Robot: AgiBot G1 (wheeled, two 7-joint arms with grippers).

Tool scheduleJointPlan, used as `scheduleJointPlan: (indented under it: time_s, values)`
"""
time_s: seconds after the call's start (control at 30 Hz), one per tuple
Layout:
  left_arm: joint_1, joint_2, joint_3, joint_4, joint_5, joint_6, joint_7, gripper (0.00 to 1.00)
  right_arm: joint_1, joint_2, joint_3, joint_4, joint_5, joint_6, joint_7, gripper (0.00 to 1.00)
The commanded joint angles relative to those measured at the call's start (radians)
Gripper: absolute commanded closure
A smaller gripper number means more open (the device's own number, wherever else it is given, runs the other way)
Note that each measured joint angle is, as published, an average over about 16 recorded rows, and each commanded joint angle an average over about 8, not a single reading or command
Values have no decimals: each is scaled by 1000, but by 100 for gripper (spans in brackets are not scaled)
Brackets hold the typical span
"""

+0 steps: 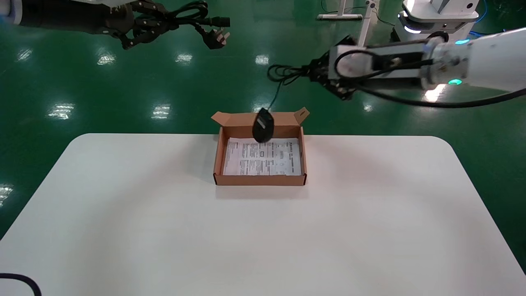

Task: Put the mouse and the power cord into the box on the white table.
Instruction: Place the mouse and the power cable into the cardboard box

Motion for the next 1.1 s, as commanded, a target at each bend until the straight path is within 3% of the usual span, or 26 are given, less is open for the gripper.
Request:
scheduleJointPlan:
  time_s: [0.03,0.33,0.63,0.67,0.9,0.93,1.1]
  values:
    - [-15,12,-5,19,-4,-13,18,100,-16,-26,-2,-1,0,9,-4,100]
    - [-45,11,15,124,28,-1,57,100,-61,-164,-23,-69,-13,89,-87,100]
    - [-74,9,39,178,64,14,79,100,-140,-197,-88,-54,2,145,-63,98]
    - [-76,9,43,182,69,14,81,100,-147,-198,-99,-43,3,163,-57,92]
    - [-82,27,66,205,102,27,93,100,-190,-199,-181,30,31,304,-4,6]
    - [-81,31,69,208,107,29,95,100,-193,-198,-194,39,36,318,4,0]
    - [-75,51,79,223,119,37,99,100,-196,-196,-253,65,63,360,41,0]
